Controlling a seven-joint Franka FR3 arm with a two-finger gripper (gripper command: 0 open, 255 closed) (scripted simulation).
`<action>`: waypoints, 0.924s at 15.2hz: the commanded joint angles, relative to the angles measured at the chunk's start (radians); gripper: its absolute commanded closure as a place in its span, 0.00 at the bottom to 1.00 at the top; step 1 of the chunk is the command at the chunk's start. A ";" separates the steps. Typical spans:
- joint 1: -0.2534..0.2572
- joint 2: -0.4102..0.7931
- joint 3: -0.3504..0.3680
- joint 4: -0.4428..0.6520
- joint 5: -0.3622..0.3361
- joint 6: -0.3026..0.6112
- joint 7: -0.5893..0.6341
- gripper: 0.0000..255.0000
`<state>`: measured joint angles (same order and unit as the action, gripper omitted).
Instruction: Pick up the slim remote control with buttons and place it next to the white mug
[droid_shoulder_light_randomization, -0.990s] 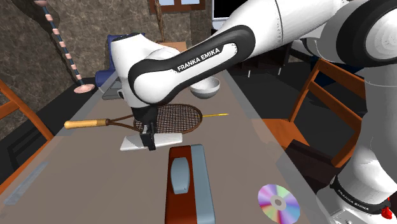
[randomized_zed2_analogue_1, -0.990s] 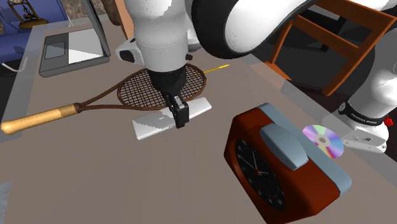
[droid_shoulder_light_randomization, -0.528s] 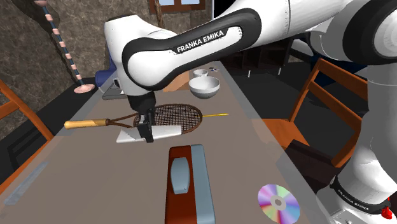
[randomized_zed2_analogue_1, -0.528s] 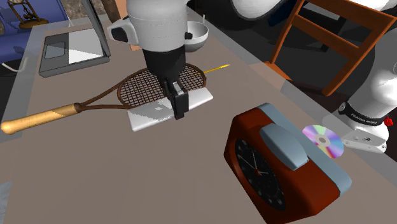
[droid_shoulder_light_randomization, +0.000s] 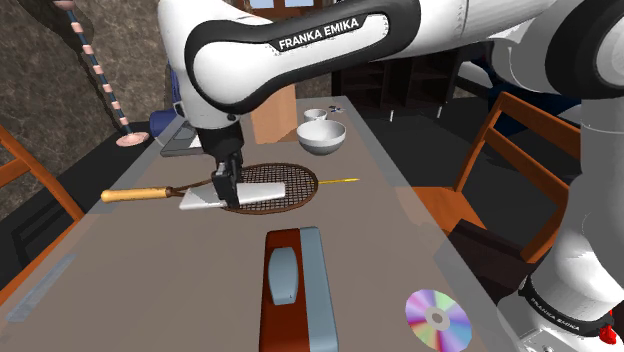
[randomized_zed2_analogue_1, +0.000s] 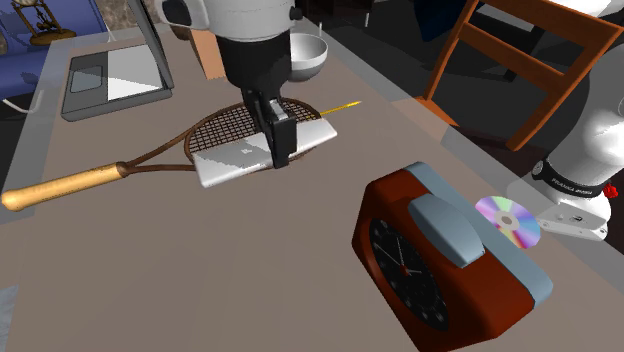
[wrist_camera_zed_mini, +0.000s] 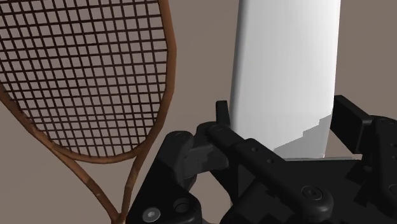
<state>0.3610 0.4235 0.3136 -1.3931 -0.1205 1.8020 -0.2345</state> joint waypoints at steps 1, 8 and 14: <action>-0.029 -0.029 -0.006 -0.036 0.010 0.009 -0.033 1.00; -0.149 -0.130 -0.044 -0.176 0.051 0.053 -0.186 1.00; -0.239 -0.178 -0.089 -0.238 0.075 0.070 -0.322 1.00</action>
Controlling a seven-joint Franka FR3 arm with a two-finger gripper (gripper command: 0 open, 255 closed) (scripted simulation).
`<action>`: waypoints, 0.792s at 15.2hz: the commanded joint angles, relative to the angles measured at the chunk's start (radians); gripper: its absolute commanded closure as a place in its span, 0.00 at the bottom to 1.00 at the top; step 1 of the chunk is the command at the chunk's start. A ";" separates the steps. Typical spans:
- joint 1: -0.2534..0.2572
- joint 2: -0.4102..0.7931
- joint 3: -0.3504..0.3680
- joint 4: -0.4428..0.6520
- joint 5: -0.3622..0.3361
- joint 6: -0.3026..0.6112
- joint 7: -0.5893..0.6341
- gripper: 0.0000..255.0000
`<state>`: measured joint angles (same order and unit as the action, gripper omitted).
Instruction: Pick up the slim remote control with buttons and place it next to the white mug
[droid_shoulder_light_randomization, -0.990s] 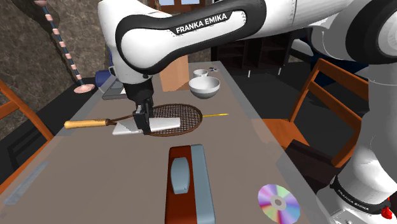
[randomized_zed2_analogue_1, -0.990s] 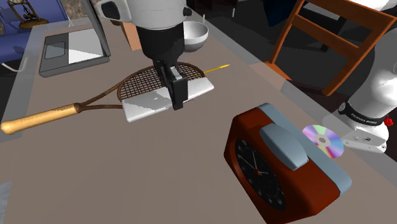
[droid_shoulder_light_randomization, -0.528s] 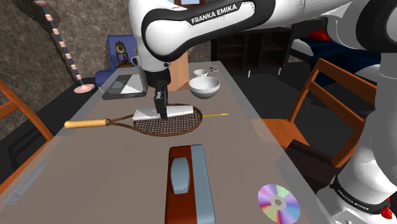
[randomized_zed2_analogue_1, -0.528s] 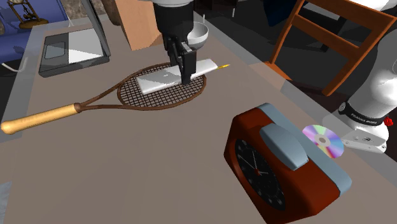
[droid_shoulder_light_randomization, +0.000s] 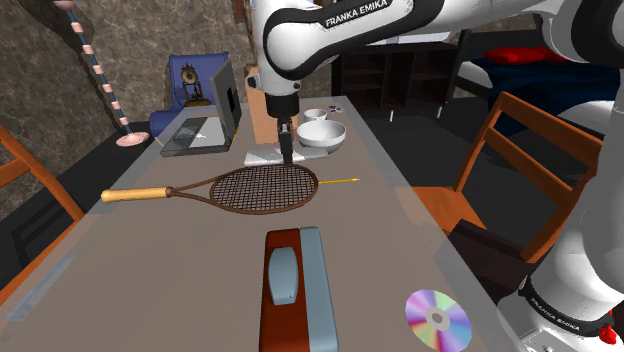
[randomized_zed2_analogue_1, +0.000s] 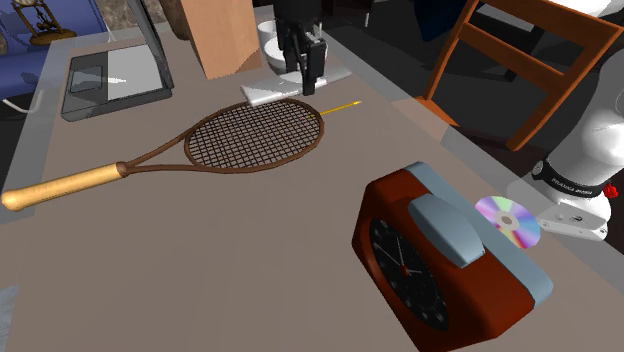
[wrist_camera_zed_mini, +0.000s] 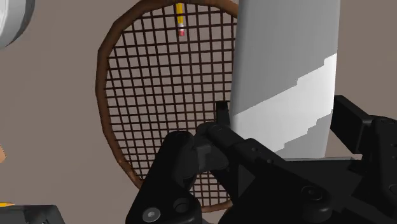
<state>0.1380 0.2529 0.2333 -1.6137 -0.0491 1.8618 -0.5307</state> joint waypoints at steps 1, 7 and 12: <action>-0.030 -0.012 -0.016 -0.023 0.007 0.012 -0.048 1.00; -0.113 -0.020 -0.065 -0.030 0.020 0.012 -0.182 1.00; -0.179 -0.001 -0.105 -0.001 0.027 0.003 -0.290 1.00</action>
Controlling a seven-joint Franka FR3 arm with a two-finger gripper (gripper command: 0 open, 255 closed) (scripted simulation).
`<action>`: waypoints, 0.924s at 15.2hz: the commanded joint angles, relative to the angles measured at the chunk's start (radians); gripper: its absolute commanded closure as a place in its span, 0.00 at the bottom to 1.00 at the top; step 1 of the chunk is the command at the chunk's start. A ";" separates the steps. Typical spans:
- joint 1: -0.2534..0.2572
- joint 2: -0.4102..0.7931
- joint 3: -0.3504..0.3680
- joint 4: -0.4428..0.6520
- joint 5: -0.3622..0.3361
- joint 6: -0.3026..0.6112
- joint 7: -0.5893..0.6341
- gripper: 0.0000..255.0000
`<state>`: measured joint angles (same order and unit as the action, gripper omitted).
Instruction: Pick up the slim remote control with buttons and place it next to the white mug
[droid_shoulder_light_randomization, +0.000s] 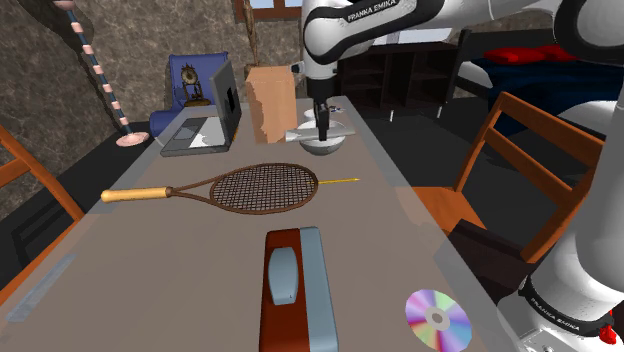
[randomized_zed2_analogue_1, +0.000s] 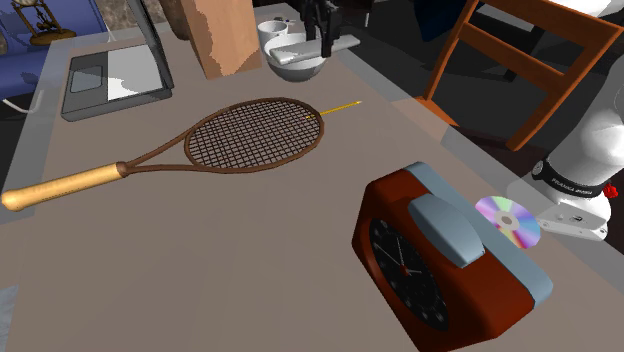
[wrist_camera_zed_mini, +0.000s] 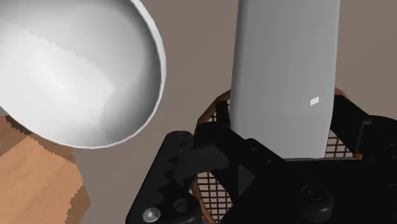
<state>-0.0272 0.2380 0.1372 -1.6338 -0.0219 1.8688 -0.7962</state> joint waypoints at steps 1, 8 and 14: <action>-0.027 0.021 -0.017 0.029 0.001 -0.008 -0.046 1.00; -0.118 0.094 -0.068 0.136 0.010 -0.042 -0.190 1.00; -0.195 0.198 -0.104 0.293 0.018 -0.096 -0.306 1.00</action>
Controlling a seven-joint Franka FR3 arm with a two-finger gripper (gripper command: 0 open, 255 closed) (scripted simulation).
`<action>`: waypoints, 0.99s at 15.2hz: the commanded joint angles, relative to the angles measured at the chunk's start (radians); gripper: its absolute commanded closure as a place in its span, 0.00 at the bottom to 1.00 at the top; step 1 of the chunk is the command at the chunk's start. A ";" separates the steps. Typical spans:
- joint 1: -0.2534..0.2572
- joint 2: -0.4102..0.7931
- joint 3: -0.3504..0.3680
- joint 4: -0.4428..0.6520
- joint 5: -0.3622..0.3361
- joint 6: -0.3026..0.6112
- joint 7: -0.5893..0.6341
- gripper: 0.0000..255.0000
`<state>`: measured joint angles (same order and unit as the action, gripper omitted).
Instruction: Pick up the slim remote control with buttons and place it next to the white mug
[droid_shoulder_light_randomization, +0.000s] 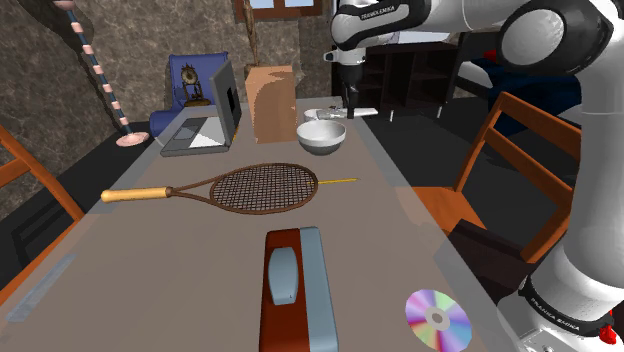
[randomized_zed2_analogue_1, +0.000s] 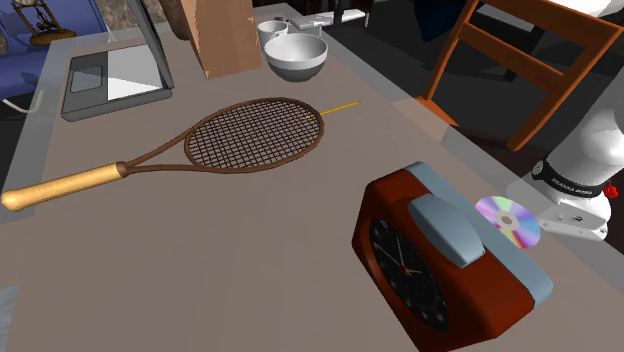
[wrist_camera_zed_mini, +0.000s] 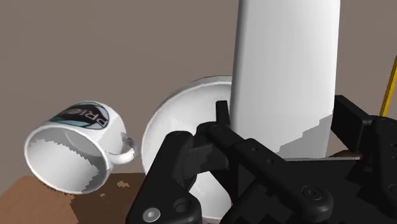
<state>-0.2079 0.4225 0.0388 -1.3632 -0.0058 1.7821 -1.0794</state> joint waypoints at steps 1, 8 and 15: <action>-0.028 0.035 -0.011 0.056 0.004 -0.022 -0.041 1.00; -0.100 0.181 -0.033 0.262 0.013 -0.082 -0.134 1.00; -0.100 0.176 -0.033 0.159 0.013 0.015 -0.135 1.00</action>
<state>-0.3078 0.6023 0.0053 -1.1826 0.0072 1.7794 -1.2151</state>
